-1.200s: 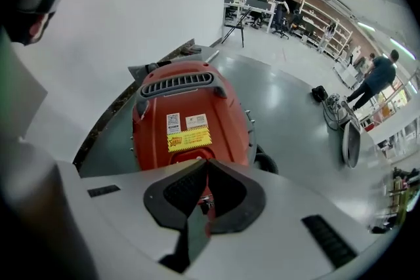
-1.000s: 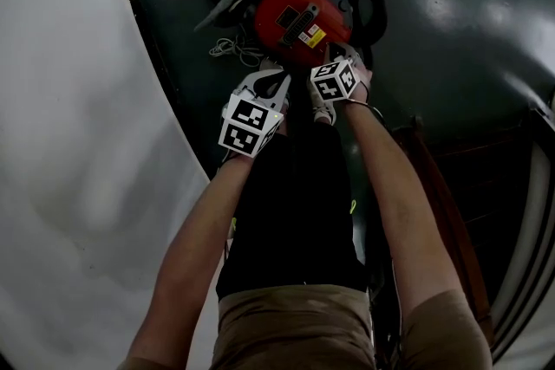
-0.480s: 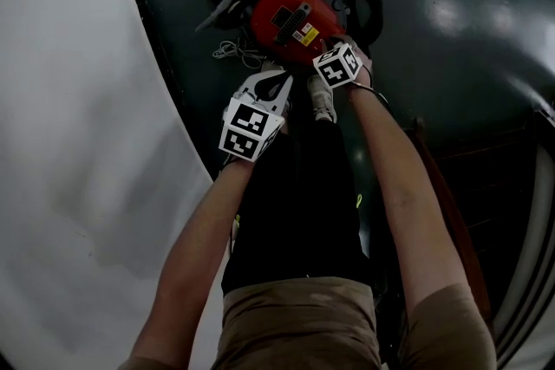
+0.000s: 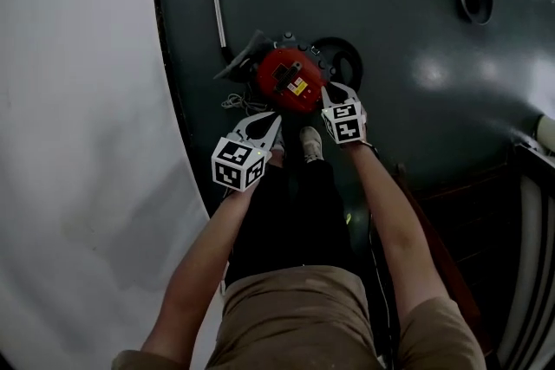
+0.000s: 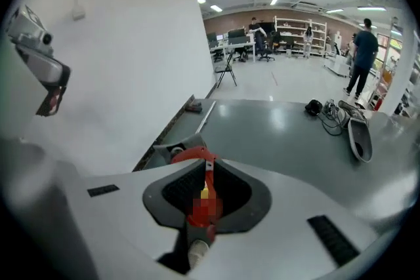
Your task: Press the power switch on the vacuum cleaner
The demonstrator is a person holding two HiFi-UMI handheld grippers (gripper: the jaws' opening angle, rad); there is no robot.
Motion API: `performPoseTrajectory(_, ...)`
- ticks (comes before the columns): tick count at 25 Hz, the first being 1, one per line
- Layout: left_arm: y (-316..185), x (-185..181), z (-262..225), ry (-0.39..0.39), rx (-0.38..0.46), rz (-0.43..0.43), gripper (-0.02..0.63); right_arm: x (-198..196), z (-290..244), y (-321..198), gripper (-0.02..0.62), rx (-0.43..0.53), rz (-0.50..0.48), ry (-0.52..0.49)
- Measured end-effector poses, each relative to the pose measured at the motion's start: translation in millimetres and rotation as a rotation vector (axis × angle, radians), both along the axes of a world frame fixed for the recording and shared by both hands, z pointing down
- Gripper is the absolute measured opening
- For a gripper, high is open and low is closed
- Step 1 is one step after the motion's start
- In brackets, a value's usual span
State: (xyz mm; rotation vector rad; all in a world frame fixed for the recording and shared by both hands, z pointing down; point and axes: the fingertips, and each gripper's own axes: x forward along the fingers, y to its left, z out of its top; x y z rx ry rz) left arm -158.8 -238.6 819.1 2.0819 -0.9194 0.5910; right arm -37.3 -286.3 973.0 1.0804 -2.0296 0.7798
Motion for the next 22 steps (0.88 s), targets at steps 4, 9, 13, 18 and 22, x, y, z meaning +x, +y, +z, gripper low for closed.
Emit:
performPoseTrajectory(4, -21, 0, -72, 0.042, 0.102, -0.042, 0.005, 5, -89, -4, 0.023, 0.109, 0.025, -0.091)
performPoseTrajectory(9, -23, 5, -141, 0.040, 0.216, -0.008, 0.006, 12, -203, 1, 0.023, 0.222, 0.036, -0.236)
performPoseTrajectory(13, -13, 1, -193, 0.064, 0.287, -0.034, 0.006, 18, -289, 11, 0.023, 0.313, 0.023, -0.325)
performPoseTrajectory(18, 7, -3, -253, 0.075, 0.365, -0.054, 0.006, 28, -392, 22, 0.023, 0.440, -0.016, -0.388)
performPoseTrajectory(22, 13, -6, -313, 0.099, 0.484, -0.066, 0.006, 40, -462, 28, 0.023, 0.560, -0.050, -0.403)
